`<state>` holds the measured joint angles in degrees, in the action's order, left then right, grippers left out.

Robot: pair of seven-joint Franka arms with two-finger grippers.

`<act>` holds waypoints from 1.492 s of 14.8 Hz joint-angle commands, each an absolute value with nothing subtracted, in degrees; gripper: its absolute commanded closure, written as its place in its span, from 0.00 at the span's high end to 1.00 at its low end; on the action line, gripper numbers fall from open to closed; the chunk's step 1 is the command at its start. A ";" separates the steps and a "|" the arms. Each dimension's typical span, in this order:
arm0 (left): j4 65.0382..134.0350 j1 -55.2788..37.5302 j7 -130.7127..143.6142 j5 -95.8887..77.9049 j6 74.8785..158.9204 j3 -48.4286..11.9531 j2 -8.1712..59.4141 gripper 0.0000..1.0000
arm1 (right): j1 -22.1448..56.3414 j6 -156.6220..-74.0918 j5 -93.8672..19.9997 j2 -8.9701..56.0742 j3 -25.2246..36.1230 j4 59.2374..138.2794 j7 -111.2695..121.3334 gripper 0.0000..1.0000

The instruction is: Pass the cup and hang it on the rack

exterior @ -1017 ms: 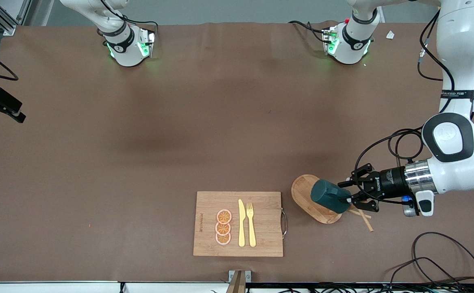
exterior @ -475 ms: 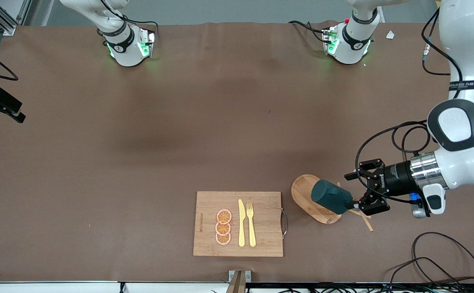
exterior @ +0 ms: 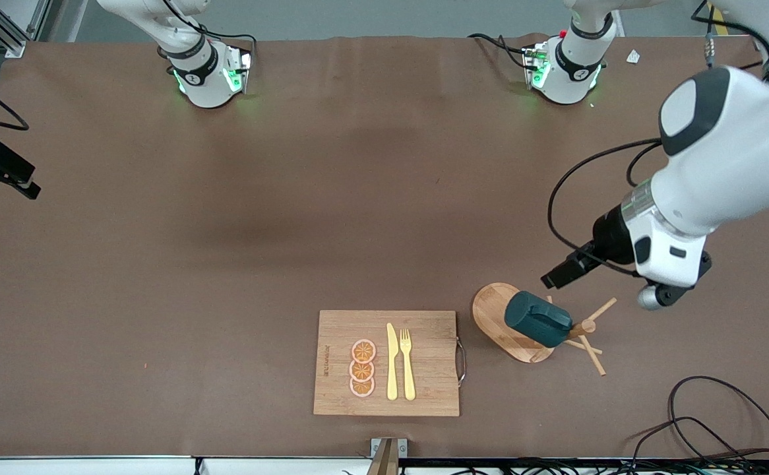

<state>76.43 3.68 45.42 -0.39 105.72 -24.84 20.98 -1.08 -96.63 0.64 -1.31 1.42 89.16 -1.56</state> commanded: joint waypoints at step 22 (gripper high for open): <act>98.18 -7.91 6.33 -0.62 87.28 -0.79 -9.58 1.00 | -1.49 -96.33 1.58 -0.97 1.23 88.42 -1.05 1.00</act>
